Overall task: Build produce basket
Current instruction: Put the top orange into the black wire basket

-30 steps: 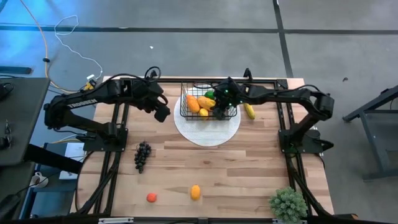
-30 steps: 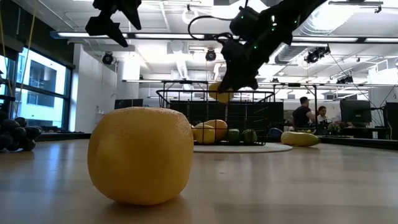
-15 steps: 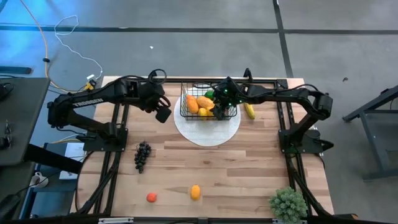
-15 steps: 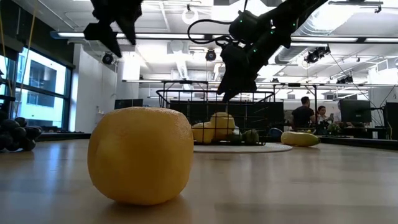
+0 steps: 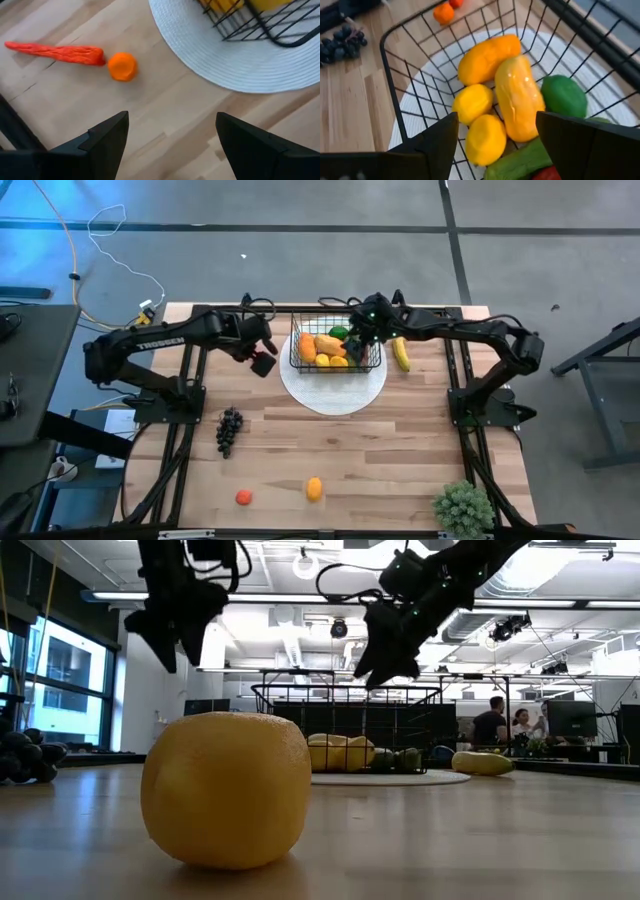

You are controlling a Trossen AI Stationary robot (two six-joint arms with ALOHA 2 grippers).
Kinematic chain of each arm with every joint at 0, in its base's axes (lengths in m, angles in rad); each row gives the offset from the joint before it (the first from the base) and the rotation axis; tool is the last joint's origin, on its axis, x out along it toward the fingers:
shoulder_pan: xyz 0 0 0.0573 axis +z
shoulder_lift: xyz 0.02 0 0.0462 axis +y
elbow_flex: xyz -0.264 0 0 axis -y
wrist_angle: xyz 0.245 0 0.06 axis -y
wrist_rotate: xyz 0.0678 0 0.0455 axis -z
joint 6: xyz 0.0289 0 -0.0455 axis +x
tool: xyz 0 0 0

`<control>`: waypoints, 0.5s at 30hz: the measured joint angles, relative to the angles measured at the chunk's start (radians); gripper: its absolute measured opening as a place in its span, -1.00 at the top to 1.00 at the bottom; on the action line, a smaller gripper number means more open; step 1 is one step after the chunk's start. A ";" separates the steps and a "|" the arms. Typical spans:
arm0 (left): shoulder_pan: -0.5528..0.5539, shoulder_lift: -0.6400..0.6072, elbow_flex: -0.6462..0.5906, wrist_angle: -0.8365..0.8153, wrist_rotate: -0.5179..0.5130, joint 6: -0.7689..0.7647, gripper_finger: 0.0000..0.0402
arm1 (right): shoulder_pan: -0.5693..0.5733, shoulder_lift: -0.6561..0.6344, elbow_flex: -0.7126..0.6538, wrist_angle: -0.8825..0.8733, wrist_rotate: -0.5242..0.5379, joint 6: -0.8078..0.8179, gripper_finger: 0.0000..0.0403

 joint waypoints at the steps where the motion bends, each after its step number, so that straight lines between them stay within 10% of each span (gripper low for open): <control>1: 0.010 0.000 -0.012 0.012 0.000 0.024 -0.43 | -0.005 -0.009 0.000 0.000 0.000 0.000 -0.23; 15: 0.135 0.127 -0.121 0.104 0.009 0.358 -0.43 | -0.036 -0.117 0.000 -0.001 0.030 0.000 -0.23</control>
